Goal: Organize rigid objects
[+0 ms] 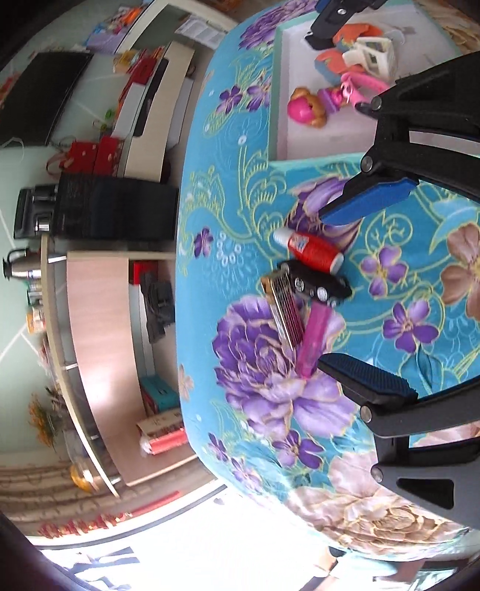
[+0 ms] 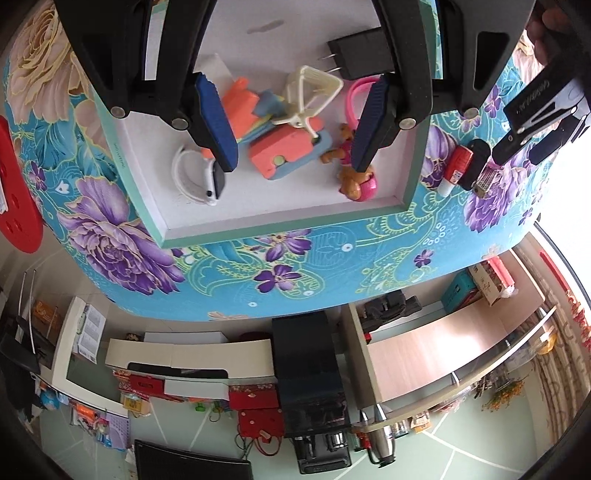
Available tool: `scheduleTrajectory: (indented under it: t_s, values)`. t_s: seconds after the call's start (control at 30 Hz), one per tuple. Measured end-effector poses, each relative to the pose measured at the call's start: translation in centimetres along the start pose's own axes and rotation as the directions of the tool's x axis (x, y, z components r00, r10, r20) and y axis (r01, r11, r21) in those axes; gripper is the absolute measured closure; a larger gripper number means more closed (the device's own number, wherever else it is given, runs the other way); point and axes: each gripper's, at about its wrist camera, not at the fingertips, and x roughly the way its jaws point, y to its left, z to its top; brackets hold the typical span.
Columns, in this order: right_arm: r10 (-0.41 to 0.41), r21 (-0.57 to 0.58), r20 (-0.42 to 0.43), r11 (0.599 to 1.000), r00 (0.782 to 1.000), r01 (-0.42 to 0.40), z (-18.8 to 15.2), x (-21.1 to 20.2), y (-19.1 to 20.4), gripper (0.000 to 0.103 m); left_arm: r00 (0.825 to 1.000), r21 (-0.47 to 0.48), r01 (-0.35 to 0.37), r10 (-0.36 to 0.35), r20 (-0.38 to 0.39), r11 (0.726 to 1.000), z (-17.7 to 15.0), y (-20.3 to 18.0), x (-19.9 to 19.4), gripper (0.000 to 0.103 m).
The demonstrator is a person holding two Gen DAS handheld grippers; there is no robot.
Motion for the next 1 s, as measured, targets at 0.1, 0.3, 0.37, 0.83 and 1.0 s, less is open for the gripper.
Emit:
scheduleTrajectory:
  t_s: [0.1, 0.3, 0.37, 0.83, 1.0]
  values:
    - [0.030, -0.049, -0.001, 0.998, 1.000, -0.030, -0.2, 0.2, 2.4, 0.038, 0.999, -0.051, -0.033, 0.032, -0.014, 0.998, -0.1, 2.0, 0.5, 0.026]
    - [0.082, -0.120, -0.024, 0.989, 0.996, -0.085, -0.8, 1.2, 7.0, 0.038, 0.998, -0.105, -0.057, 0.055, -0.028, 0.993, -0.2, 3.6, 1.0, 0.015]
    - [0.093, -0.129, -0.037, 0.987, 0.995, -0.097, -1.1, 1.6, 8.1, 0.038, 0.998, -0.118, -0.068, 0.065, -0.027, 0.991, -0.1, 3.9, 1.0, 0.008]
    - [0.104, -0.159, -0.025, 0.982, 0.994, -0.107, -1.6, 3.6, 11.1, 0.005, 0.988, -0.251, -0.154, 0.145, -0.051, 0.956, -0.9, 8.8, 1.9, 0.000]
    - [0.131, -0.133, 0.012, 0.983, 0.991, -0.128, -1.2, 3.9, 11.3, 0.001, 0.989, -0.285, -0.151, 0.144, -0.043, 0.947, -0.9, 10.1, 2.0, 0.000]
